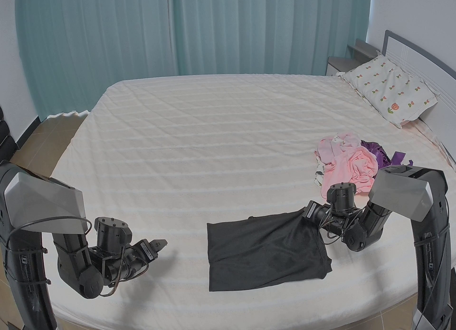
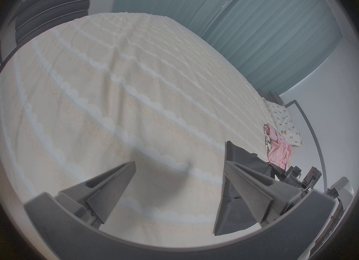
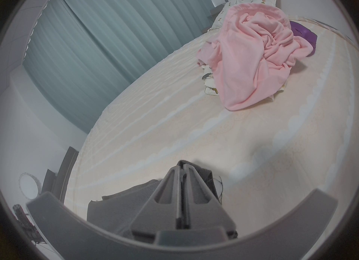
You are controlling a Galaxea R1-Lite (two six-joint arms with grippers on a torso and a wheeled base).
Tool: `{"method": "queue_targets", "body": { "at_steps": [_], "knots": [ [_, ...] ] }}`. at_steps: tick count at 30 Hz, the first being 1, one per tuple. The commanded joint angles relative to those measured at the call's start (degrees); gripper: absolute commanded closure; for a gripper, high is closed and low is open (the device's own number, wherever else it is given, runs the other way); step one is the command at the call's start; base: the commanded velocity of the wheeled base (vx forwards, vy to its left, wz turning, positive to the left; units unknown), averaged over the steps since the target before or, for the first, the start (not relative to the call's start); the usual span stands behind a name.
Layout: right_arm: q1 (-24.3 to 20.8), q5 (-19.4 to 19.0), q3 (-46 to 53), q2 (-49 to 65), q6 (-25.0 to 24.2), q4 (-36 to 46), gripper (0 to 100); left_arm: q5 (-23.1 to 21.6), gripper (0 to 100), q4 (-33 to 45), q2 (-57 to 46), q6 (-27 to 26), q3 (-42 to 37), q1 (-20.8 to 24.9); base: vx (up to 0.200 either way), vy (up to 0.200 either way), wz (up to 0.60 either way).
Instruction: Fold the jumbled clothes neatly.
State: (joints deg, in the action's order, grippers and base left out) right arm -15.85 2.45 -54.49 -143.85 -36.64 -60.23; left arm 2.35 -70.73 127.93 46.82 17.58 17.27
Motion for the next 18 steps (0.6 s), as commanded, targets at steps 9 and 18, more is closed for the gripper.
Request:
{"method": "queue_targets", "body": {
  "at_steps": [9,18],
  "knots": [
    [1.4,0.1,-1.8,-0.6,-0.3,0.0,100,0.0,0,0.0,0.2,0.0,0.2,0.0,0.0,0.0,0.0],
    [1.4,0.1,-0.6,-0.3,-0.3,-0.7,0,0.0,0,0.0,0.4,0.0,0.2,0.0,0.0,0.0,0.0]
  ]
}}
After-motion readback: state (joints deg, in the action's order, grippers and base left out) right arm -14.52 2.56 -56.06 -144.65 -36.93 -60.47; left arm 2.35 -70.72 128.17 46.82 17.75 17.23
